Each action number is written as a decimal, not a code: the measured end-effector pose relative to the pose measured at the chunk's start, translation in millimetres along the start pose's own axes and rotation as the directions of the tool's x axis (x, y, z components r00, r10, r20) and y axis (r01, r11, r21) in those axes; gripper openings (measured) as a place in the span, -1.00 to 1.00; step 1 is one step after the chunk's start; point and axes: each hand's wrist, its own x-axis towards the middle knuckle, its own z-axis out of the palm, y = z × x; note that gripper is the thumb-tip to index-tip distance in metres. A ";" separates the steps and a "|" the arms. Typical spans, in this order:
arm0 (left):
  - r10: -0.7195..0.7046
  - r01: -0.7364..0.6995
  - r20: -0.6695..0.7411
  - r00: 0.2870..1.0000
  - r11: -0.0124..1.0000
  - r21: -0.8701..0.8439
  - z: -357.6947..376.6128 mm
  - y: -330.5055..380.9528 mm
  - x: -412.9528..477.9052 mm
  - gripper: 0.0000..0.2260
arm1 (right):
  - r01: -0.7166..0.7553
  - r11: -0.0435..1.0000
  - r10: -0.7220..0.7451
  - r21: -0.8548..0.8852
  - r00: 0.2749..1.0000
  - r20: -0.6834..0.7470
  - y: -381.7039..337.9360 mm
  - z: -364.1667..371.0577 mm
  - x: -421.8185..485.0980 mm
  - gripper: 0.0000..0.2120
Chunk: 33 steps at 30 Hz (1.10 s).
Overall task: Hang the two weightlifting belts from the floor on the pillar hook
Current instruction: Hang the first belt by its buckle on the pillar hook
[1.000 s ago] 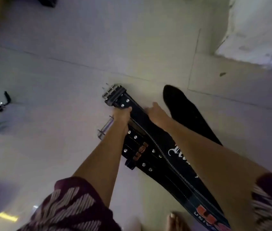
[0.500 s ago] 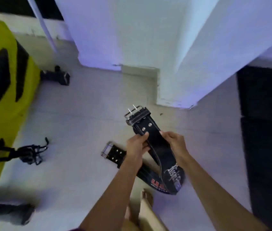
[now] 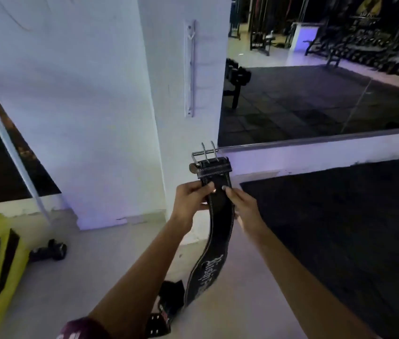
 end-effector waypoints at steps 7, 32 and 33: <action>0.269 -0.273 -0.114 0.956 0.962 -0.016 49.8 84.9 -8.8 -0.86 | 0.121 0.935 -0.176 0.334 0.974 0.140 -98.7 -15.4 1.4 -0.80; 0.415 -0.414 0.007 0.910 0.906 0.092 84.3 136.1 -19.0 -0.84 | 0.234 0.865 -0.306 0.443 0.947 0.099 -174.5 -37.9 3.5 -0.66; 0.449 -0.447 -0.016 0.893 0.892 0.071 85.8 147.6 -17.3 -0.85 | 0.254 0.859 -0.327 0.445 0.940 0.095 -176.9 -35.1 3.9 -0.67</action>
